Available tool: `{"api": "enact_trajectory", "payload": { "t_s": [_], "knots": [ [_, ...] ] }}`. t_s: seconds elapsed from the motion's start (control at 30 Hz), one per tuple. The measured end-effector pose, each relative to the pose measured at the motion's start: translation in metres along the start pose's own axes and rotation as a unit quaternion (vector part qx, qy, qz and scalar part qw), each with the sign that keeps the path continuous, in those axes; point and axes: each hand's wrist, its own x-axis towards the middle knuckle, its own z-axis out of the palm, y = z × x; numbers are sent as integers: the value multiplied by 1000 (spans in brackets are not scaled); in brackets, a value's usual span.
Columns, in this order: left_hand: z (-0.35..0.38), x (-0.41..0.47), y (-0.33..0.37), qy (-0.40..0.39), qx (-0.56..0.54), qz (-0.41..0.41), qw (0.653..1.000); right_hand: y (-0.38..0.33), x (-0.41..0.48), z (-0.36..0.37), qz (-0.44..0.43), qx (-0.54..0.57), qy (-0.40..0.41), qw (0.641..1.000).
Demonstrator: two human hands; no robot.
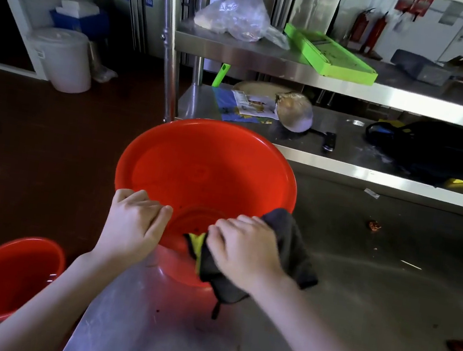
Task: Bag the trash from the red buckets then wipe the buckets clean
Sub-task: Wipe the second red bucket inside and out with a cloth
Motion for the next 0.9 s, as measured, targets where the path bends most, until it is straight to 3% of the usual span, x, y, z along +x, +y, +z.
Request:
{"api": "enact_trajectory", "payload": {
  "t_s": [0.13,0.2,0.33,0.47,0.53,0.63,0.73,0.83,0.9],
  "knots": [
    [2,-2,8,2,-14,6,1000,96,17,-31,-1,16,-151,988],
    [4,-1,14,5,-14,23,1000,130,26,-36,-9,-2,-187,982],
    [2,3,10,22,-36,-2,999,118,21,-25,-9,-10,-98,995],
    [5,9,21,25,-24,-21,999,41,-4,-4,79,-49,31,995],
    [4,12,22,9,-17,-32,999,-5,-10,8,100,-48,50,993],
    [-10,7,7,-49,-39,-60,996,-44,-7,15,58,-35,49,996],
    [-25,10,-5,-63,-50,-179,981,-53,-7,9,-3,-35,0,999],
    [-35,21,-14,-89,-60,-340,934,-55,-14,7,-63,-16,-54,996],
    [-34,16,-17,-104,-52,-362,925,-55,-22,6,-92,-15,-72,993]
  ]
}}
